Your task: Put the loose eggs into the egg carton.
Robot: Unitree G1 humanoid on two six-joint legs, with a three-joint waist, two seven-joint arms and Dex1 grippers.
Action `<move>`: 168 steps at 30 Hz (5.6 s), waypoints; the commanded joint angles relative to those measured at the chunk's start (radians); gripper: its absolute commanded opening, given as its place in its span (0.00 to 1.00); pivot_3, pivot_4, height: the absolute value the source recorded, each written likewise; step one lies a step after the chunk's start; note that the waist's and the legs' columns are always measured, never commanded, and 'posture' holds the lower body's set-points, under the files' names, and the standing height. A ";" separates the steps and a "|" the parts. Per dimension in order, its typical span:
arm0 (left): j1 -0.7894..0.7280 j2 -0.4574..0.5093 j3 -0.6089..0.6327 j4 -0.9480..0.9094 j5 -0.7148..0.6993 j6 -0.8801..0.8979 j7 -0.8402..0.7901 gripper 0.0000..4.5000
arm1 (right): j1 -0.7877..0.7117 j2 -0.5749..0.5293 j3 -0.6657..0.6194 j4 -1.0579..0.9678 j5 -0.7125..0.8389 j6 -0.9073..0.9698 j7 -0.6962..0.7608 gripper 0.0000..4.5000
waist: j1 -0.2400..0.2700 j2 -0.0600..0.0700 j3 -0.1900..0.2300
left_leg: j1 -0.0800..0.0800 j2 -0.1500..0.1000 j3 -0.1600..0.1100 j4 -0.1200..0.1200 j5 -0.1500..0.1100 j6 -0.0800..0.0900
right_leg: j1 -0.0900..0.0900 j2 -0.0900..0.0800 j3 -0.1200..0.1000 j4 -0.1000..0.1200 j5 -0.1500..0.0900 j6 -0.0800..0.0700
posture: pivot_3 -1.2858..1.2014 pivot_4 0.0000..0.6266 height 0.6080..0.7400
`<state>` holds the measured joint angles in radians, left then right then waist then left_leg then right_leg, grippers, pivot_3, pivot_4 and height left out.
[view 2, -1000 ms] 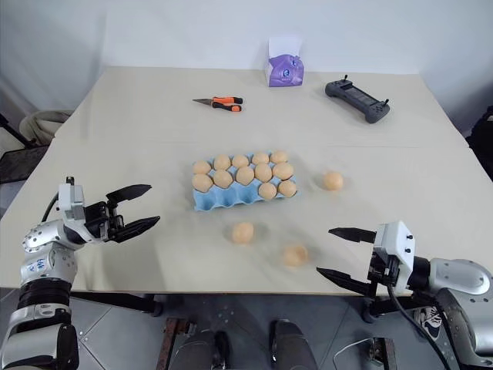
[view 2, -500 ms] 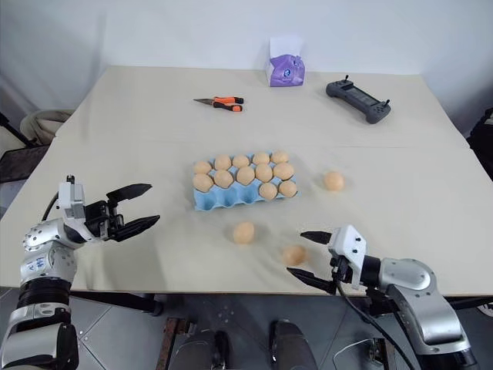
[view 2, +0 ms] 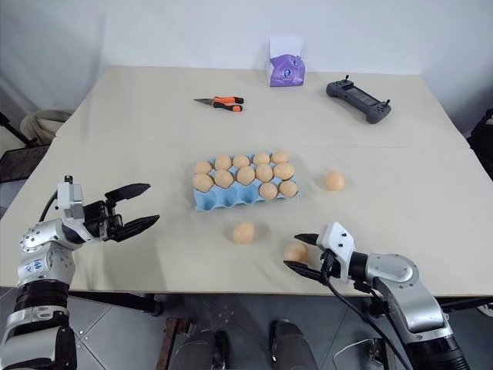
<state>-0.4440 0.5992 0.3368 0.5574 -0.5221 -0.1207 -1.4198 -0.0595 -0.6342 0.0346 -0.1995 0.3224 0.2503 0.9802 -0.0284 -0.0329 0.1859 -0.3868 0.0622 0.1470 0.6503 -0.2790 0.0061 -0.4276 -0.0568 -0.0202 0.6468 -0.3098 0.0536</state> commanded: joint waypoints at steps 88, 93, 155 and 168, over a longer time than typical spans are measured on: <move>-0.035 -0.044 -0.006 -0.068 -0.050 -0.018 -0.028 1.00 | -0.389 0.112 -0.298 0.356 -0.033 -0.007 -0.390 0.99 | -0.027 0.001 0.000 | -0.001 0.001 0.001 -0.002 0.002 -0.002 | -0.003 0.001 0.001 0.001 0.001 -0.002 | 0.52 0.24 1.00; -0.023 -0.040 -0.004 -0.081 -0.049 -0.013 -0.025 1.00 | -0.218 0.097 -0.341 0.148 0.017 0.012 -0.372 0.99 | -0.018 0.001 0.000 | -0.002 0.001 0.001 -0.003 0.002 -0.003 | -0.003 0.001 0.000 0.000 0.000 -0.002 | 0.52 0.24 1.00; 0.052 -0.029 0.017 -0.164 -0.056 -0.005 0.065 1.00 | -0.597 0.227 -0.173 0.747 -0.148 -0.226 -0.473 0.39 | -0.032 0.001 0.001 | -0.002 0.001 0.002 -0.002 0.004 -0.004 | -0.003 0.001 0.002 0.000 0.002 -0.001 | 0.52 0.24 1.00; 0.042 -0.027 0.012 -0.145 -0.046 -0.009 0.073 1.00 | -0.588 0.364 0.063 0.047 -0.019 0.303 -0.452 0.39 | -0.030 0.002 0.001 | -0.001 0.002 0.000 -0.002 0.003 -0.003 | -0.004 0.001 0.001 0.004 0.001 -0.003 | 0.52 0.24 1.00</move>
<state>-0.3930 0.5585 0.3359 0.4336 -0.5531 -0.1227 -1.3517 -0.6185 -0.2892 0.0714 -0.0847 0.2812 0.5194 0.5287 -0.0583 -0.0312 0.1869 -0.3881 0.0642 0.1474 0.6484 -0.2760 0.0029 -0.4319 -0.0562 -0.0193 0.6504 -0.3085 0.0505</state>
